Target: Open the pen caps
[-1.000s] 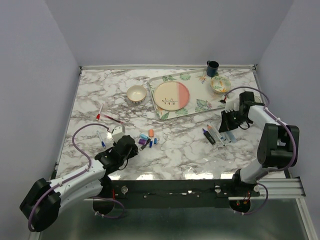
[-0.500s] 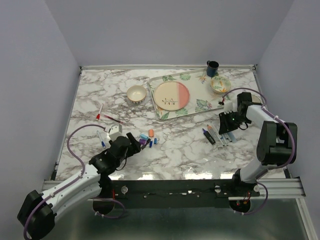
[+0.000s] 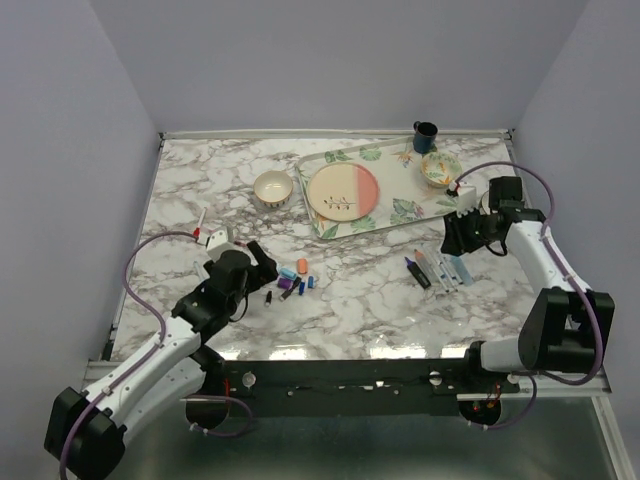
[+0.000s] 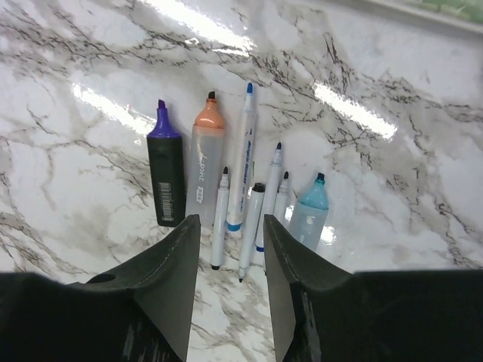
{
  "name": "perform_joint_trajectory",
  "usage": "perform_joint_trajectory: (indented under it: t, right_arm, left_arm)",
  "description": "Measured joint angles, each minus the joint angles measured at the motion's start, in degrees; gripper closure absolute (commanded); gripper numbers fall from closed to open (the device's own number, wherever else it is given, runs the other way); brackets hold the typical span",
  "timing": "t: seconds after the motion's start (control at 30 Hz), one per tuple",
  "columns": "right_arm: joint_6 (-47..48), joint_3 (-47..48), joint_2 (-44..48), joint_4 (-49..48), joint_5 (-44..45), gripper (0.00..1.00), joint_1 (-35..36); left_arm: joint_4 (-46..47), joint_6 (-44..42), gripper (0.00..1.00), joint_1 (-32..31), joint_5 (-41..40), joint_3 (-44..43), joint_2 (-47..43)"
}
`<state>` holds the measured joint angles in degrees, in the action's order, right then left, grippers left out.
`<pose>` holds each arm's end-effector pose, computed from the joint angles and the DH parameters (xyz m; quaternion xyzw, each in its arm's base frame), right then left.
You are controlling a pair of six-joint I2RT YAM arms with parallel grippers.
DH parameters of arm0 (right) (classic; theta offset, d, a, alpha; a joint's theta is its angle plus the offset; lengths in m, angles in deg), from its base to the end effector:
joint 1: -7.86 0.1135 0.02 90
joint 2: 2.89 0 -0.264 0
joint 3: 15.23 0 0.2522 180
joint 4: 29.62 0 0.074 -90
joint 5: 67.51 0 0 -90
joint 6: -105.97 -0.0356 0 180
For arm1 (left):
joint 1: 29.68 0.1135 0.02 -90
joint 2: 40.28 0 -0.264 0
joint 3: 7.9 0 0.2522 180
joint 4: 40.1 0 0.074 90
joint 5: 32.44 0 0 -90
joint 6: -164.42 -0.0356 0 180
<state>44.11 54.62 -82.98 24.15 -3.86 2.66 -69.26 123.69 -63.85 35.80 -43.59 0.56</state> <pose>0.2695 -0.0087 0.2335 -0.2389 0.9196 0.1499 0.2735 0.1397 -0.0789 0.2032 -0.2015 0.8492 -0.1807 0.4534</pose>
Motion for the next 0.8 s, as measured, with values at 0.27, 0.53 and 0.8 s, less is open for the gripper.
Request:
perform_joint_trajectory:
  t: [0.27,0.53,0.8]
  right_arm:
    - [2.12,-0.22,7.5,-0.26,-4.68,0.51,0.0]
    - [4.09,-0.59,12.17,-0.48,-9.53,0.51,0.0]
    - [4.96,-0.68,12.17,-0.44,-11.78,0.51,0.0]
  left_arm:
    - [1.75,-3.06,0.01,8.9,4.76,-3.04,5.33]
    - [2.6,-5.6,0.01,17.77,9.75,-7.8,10.71]
    - [3.26,-5.95,0.01,22.97,13.07,-9.16,15.85]
